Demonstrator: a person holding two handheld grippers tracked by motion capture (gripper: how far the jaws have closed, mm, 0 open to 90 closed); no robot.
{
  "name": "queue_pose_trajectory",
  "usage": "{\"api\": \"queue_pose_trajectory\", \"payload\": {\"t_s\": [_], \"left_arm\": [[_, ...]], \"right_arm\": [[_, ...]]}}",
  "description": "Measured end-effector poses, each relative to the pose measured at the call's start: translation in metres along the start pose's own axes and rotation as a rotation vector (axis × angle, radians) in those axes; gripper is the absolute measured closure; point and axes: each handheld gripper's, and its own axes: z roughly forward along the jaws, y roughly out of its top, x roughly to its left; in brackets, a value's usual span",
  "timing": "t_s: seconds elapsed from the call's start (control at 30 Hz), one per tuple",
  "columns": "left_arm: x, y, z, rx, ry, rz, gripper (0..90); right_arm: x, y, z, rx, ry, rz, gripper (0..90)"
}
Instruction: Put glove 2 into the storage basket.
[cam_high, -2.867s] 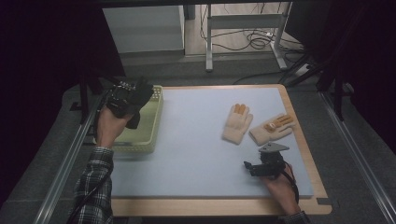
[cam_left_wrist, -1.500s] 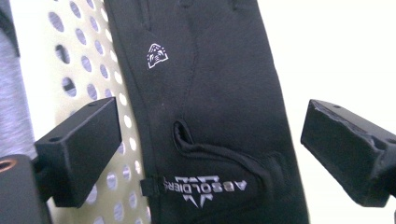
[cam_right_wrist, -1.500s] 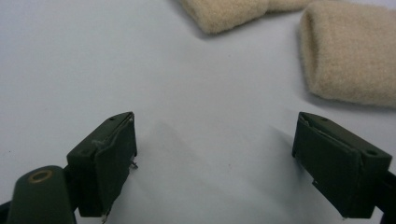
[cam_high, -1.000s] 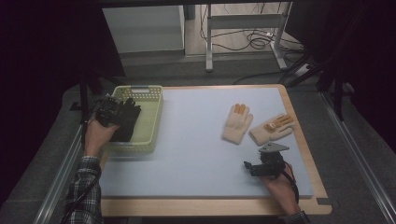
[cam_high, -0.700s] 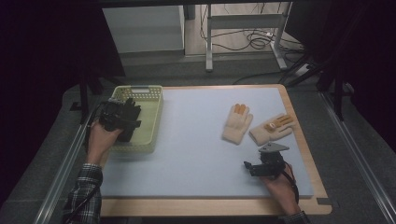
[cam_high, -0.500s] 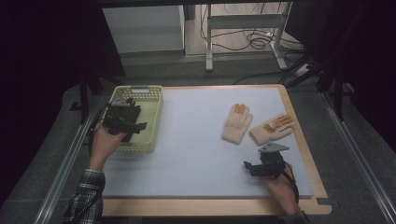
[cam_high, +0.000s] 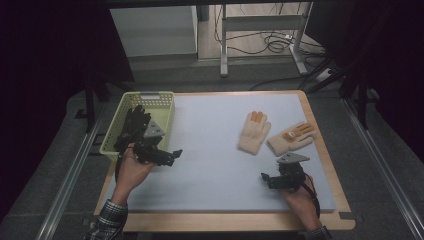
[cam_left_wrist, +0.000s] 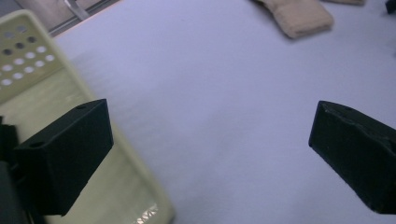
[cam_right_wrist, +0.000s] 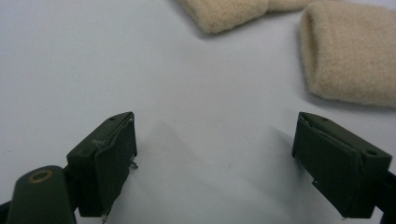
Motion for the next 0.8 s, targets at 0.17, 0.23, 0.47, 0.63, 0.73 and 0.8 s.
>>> {"api": "queue_pose_trajectory", "payload": {"t_s": [0.17,0.23,0.47,0.63,0.73,0.8], "left_arm": [[-0.029,-0.010,0.016,-0.015,-0.043,0.031,0.3],[-0.033,-0.012,0.018,-0.018,-0.045,0.034,0.4],[-0.057,-0.038,0.042,-0.003,-0.085,0.042,0.3],[-0.058,-0.055,0.054,0.023,-0.086,0.014,0.2],[-0.056,-0.063,0.058,0.039,-0.083,-0.002,0.2],[-0.055,-0.067,0.060,0.051,-0.080,-0.005,0.2]], "right_arm": [[0.000,0.000,0.000,0.000,0.000,0.001,13.5],[0.000,0.000,0.000,0.000,0.000,0.001,13.5],[0.000,0.000,0.000,0.000,0.000,0.001,13.5],[0.000,0.000,0.000,0.000,0.001,0.000,13.5],[0.000,0.000,0.000,0.000,0.001,0.001,13.5],[0.000,0.000,0.000,0.000,0.001,0.001,13.5]]}}
